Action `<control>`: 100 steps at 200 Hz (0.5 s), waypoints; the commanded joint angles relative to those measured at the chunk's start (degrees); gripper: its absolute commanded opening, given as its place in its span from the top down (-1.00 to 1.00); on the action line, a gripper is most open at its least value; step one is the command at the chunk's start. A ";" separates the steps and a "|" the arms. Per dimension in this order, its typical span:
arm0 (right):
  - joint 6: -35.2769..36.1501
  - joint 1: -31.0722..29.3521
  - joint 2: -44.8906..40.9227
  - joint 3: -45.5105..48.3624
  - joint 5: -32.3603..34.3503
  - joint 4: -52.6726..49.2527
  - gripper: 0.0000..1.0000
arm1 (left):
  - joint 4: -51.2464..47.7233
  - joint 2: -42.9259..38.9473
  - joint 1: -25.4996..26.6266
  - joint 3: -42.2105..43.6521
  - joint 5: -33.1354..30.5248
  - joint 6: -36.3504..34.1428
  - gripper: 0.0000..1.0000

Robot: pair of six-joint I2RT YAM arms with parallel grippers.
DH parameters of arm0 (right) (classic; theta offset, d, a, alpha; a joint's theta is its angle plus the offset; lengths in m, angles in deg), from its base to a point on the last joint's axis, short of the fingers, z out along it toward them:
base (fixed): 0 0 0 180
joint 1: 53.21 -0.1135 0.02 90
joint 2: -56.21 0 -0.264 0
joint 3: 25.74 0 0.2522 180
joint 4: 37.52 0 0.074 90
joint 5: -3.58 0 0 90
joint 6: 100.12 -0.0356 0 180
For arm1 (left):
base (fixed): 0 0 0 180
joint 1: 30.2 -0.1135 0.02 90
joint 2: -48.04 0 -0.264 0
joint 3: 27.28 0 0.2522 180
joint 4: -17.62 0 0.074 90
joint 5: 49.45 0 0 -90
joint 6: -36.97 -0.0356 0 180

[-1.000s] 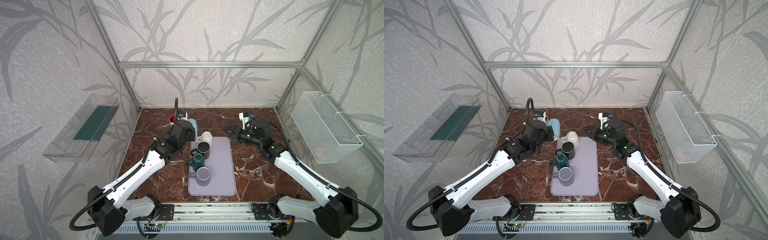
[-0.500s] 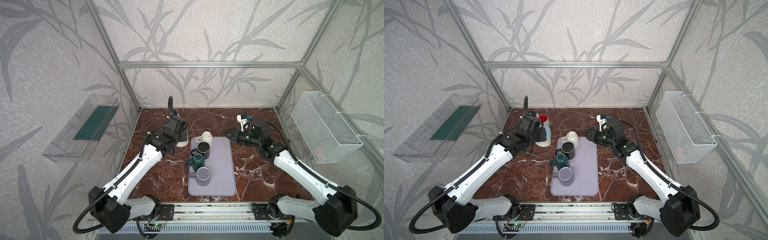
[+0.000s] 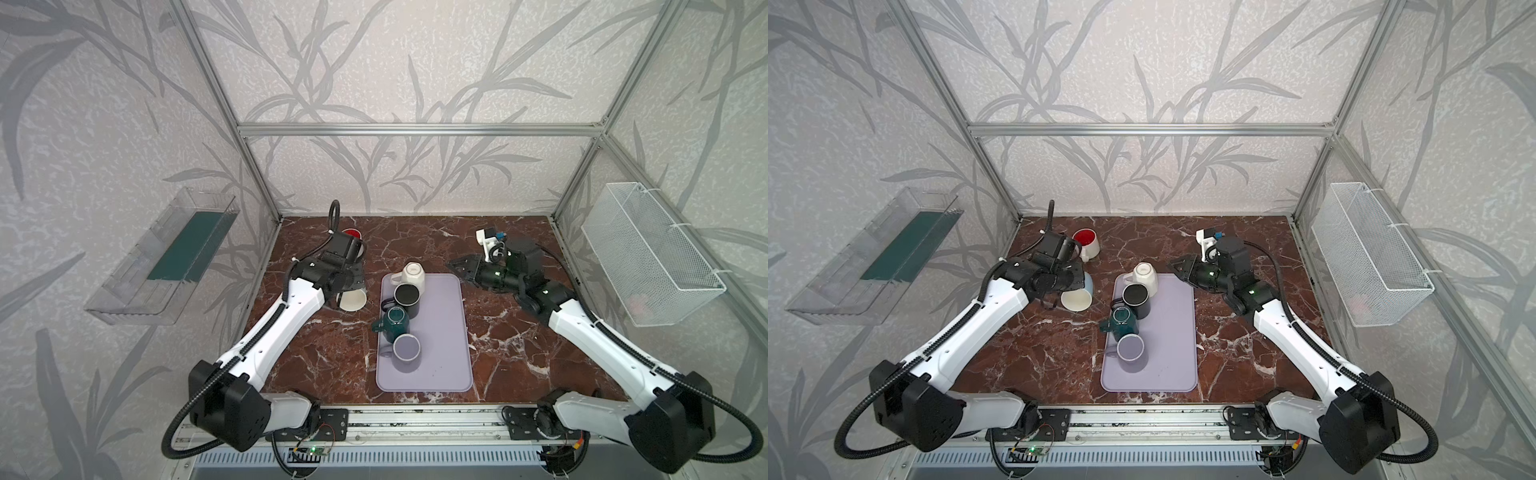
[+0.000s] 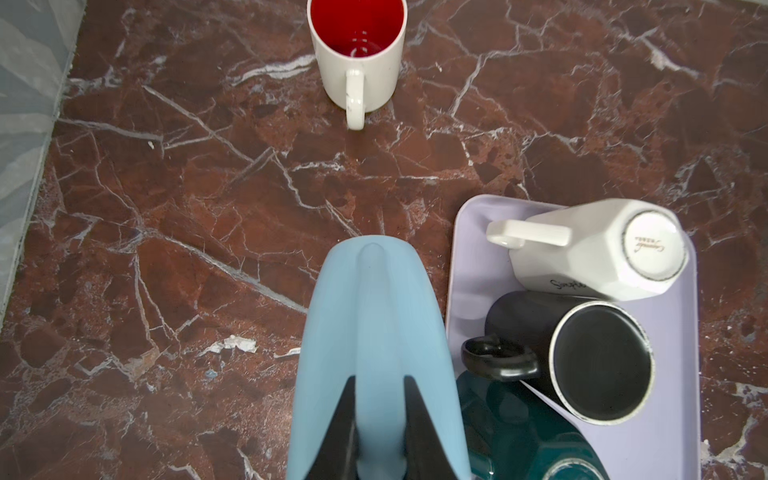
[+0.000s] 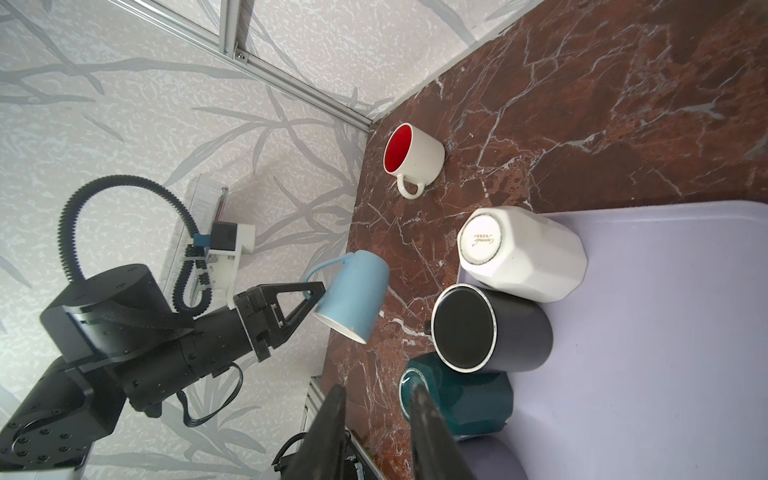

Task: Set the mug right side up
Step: 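Lower the light blue mug onto the table beside the tray with the left gripper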

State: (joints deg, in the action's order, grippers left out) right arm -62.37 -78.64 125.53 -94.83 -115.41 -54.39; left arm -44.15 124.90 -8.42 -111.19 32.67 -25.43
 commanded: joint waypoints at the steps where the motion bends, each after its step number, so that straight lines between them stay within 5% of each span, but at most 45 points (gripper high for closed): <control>1: 0.46 0.64 -0.85 0.18 -1.15 -0.52 0.44 | -2.60 0.79 -0.66 -0.63 1.58 -0.25 1.00; 100: 0.22 3.62 -2.34 2.39 -3.39 -0.76 0.44 | -13.06 11.06 -4.08 -8.37 4.75 -2.67 1.00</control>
State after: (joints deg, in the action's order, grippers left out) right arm -62.41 -75.82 125.05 -93.50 -117.16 -54.68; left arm -51.82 134.69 -11.63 -114.14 37.87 -26.81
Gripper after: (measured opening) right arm 0.280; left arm 0.151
